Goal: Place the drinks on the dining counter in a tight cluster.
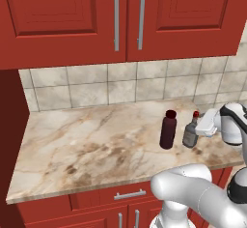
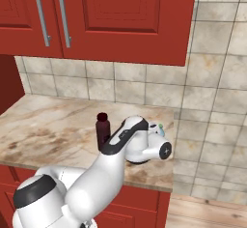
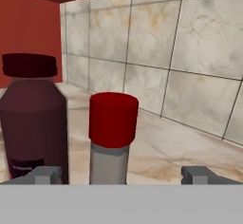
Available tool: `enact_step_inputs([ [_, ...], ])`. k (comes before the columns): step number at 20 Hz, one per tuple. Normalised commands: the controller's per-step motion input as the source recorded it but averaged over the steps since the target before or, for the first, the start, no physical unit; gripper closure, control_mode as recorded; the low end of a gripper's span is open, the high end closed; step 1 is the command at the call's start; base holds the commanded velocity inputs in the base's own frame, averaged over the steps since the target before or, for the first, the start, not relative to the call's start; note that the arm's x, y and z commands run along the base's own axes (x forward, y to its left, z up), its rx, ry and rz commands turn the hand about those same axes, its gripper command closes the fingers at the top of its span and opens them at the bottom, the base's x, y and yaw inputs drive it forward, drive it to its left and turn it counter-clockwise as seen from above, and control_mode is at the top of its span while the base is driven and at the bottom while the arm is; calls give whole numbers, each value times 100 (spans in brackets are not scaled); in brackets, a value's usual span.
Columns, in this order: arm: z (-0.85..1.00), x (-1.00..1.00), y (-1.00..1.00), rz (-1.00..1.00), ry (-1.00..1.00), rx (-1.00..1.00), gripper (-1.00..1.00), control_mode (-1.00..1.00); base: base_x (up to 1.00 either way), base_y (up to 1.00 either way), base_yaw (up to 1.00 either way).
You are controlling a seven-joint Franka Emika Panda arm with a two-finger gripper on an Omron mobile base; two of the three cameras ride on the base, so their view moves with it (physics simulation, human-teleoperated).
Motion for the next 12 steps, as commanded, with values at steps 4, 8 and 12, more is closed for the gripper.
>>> enact_step_inputs([
  [4, 0, 0, 1, 0, 0, 0, -100, -100, 0, 0, 0],
  [8, 0, 0, 0, 0, 0, 0, 100, -100, 0, 0, 0],
  [12, 0, 0, 0, 0, 0, 0, 100, -100, 0, 0, 0],
])
